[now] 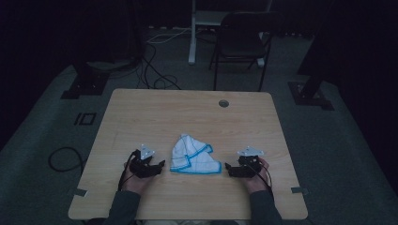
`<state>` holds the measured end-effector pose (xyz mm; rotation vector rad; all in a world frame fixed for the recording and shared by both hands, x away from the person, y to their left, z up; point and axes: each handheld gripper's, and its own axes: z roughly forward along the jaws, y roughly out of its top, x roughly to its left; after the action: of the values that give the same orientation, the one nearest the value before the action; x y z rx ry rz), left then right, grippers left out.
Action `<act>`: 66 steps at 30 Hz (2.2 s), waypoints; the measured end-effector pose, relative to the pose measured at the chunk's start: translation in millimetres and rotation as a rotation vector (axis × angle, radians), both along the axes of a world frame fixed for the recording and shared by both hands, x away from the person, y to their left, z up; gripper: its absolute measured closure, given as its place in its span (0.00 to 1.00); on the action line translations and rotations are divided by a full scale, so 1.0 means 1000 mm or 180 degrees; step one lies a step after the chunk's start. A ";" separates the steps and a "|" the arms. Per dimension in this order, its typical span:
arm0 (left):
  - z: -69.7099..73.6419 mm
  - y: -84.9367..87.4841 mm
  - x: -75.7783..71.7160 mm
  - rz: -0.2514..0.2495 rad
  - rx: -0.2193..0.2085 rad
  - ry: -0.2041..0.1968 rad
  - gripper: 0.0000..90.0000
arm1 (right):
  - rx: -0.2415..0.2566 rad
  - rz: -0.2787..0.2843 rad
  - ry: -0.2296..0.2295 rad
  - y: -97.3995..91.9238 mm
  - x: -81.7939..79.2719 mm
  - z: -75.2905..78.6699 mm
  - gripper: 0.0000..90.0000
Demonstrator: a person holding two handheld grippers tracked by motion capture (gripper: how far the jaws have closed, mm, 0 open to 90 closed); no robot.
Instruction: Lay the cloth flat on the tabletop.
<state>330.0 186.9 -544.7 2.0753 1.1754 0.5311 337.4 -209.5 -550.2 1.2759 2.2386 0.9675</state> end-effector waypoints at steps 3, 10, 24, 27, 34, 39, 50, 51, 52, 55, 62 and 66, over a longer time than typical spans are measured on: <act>0.000 0.000 0.000 0.0011 -0.0006 -0.0001 0.39 | 0.0000 -0.0002 0.0000 0.000 0.000 0.000 0.15; 0.000 0.000 -0.001 0.0053 -0.0020 -0.0018 0.43 | 0.0006 0.0034 -0.0002 0.001 0.000 0.000 0.16; 0.002 -0.003 -0.007 -0.0082 -0.0017 0.0008 0.61 | 0.0033 0.0065 -0.0116 0.012 -0.006 0.004 0.56; 0.005 -0.006 -0.011 -0.0150 -0.0008 -0.0027 0.63 | 0.0077 0.0064 -0.0158 0.011 -0.007 0.006 0.58; 0.021 -0.014 -0.016 -0.0240 -0.0073 -0.0169 0.63 | 0.0102 0.0138 -0.0256 0.016 -0.013 0.011 0.64; 0.035 -0.018 -0.019 -0.0284 -0.0152 -0.0251 0.62 | 0.0088 0.0158 -0.0301 0.020 -0.015 0.012 0.64; 0.055 -0.050 -0.012 -0.0598 -0.0033 -0.0402 0.62 | 0.0120 0.0176 -0.0394 0.023 -0.022 0.018 0.59; 0.055 -0.054 -0.010 -0.0628 -0.0035 -0.0391 0.62 | 0.0123 0.0182 -0.0399 0.023 -0.022 0.018 0.59; 0.055 -0.058 -0.008 -0.0659 -0.0031 -0.0374 0.62 | 0.0127 0.0186 -0.0402 0.023 -0.023 0.018 0.59; 0.051 -0.069 -0.004 -0.0733 0.0003 -0.0336 0.62 | 0.0135 0.0188 -0.0391 0.024 -0.022 0.018 0.58; 0.045 -0.091 0.008 -0.0879 0.0130 -0.0282 0.63 | 0.0137 0.0194 -0.0391 0.027 -0.023 0.017 0.59; 0.043 -0.101 0.016 -0.0936 0.0186 -0.0284 0.63 | 0.0130 0.0226 -0.0398 0.029 -0.023 0.017 0.60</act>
<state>345.5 85.4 -501.4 2.2003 0.7935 0.5155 314.4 -180.1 -533.1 1.1266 2.1913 1.0930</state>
